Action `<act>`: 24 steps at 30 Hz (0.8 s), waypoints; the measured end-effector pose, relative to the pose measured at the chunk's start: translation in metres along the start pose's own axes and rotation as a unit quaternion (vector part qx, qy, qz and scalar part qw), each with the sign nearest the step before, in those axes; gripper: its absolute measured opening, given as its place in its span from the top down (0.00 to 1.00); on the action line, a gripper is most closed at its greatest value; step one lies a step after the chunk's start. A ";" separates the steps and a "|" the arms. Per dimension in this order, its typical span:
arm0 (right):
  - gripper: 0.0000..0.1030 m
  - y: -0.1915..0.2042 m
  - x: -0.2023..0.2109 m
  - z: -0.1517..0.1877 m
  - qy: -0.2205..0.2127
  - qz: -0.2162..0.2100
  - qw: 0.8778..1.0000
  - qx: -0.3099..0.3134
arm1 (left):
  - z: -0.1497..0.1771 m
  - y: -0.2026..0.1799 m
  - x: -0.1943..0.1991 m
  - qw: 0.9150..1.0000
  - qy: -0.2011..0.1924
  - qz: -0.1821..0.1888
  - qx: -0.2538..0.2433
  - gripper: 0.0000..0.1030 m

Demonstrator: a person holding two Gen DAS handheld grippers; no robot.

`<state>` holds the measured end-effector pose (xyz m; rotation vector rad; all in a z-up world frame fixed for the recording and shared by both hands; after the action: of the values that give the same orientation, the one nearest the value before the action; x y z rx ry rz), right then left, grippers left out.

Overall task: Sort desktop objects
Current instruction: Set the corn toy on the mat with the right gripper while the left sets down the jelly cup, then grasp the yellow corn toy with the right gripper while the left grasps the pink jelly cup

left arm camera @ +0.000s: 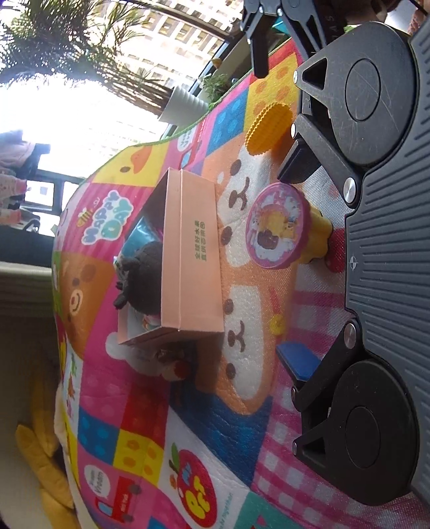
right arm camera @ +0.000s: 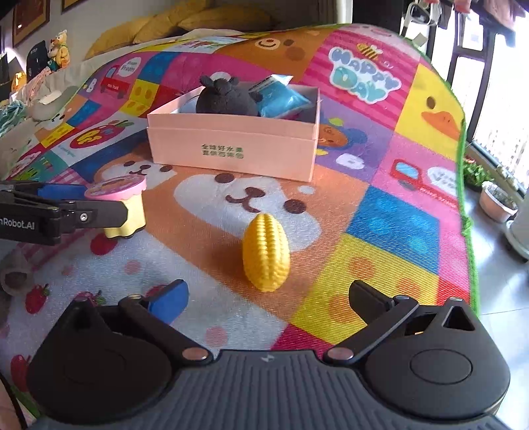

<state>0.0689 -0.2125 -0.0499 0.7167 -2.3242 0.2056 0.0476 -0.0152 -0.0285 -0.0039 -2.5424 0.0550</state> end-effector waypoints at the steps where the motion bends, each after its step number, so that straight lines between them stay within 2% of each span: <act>1: 0.00 -0.003 0.004 -0.003 -0.009 0.003 1.000 -0.005 | -0.001 -0.002 0.001 1.000 -0.002 -0.002 -0.006 0.00; 2: 0.05 -0.003 0.007 -0.007 -0.018 -0.002 1.000 -0.014 | -0.001 -0.005 0.004 1.000 -0.005 -0.006 -0.015 0.00; 3: 0.14 -0.003 0.007 -0.011 -0.023 -0.013 0.999 -0.026 | -0.003 -0.005 0.006 1.000 -0.010 -0.013 -0.022 0.00; 4: 0.19 -0.001 0.003 -0.014 -0.022 -0.023 0.999 -0.036 | -0.005 -0.004 0.010 0.999 -0.016 -0.026 -0.032 0.00; 5: 0.28 0.001 -0.001 -0.016 -0.018 -0.028 0.999 -0.039 | -0.008 -0.002 0.014 0.998 -0.024 -0.040 -0.041 0.00; 7: 0.35 0.004 -0.012 -0.020 -0.009 -0.015 0.999 -0.027 | -0.016 0.008 0.024 0.996 -0.036 -0.066 -0.048 0.00; 9: 0.45 0.006 -0.023 -0.023 0.003 -0.003 1.000 -0.016 | -0.025 0.020 0.031 0.996 -0.038 -0.077 -0.028 0.00; 10: 0.50 0.009 -0.027 -0.025 0.009 -0.011 1.000 -0.013 | -0.029 0.026 0.034 0.996 -0.037 -0.077 -0.014 0.00; 12: 0.67 0.021 -0.031 -0.025 0.021 -0.041 0.999 -0.004 | -0.034 0.034 0.034 0.997 -0.031 -0.074 0.013 0.00; 14: 0.71 0.037 -0.029 -0.023 0.030 -0.077 0.996 0.016 | -0.033 0.035 0.030 0.997 -0.022 -0.077 0.021 0.00; 17: 0.68 0.055 -0.018 -0.016 0.026 -0.105 0.992 0.066 | -0.025 0.023 0.023 0.998 -0.004 -0.062 0.003 0.00; 18: 0.56 0.055 -0.014 -0.013 0.024 -0.098 0.992 0.079 | -0.021 0.015 0.021 0.999 -0.001 -0.052 -0.007 0.00; 19: 0.47 0.052 -0.012 -0.010 0.024 -0.085 0.992 0.086 | -0.019 0.009 0.021 0.999 -0.001 -0.043 -0.018 0.00; 20: 0.31 0.045 -0.009 -0.007 0.024 -0.068 0.993 0.088 | -0.017 0.002 0.020 0.999 -0.002 -0.035 -0.028 0.00; 21: 0.26 0.037 -0.007 -0.005 0.023 -0.049 0.995 0.087 | -0.016 -0.004 0.020 0.999 -0.003 -0.029 -0.040 0.00; 24: 0.26 0.005 -0.004 -0.005 0.020 0.017 0.998 0.063 | -0.014 -0.016 0.015 0.998 -0.001 -0.022 -0.062 0.00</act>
<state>0.0709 -0.2053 -0.0485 0.7278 -2.3021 0.3810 0.0437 -0.0305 -0.0076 0.0034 -2.5427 -0.1202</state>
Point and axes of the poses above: each gripper's, at about its wrist camera, not at the fingertips, and x roughly against the way its jaws point, y to its left, z to its underside, the point moved 9 cm from there along -x, roughly the way its jaws point, and after that the axes turned 12 degrees about -z, right-handed, at the moved point
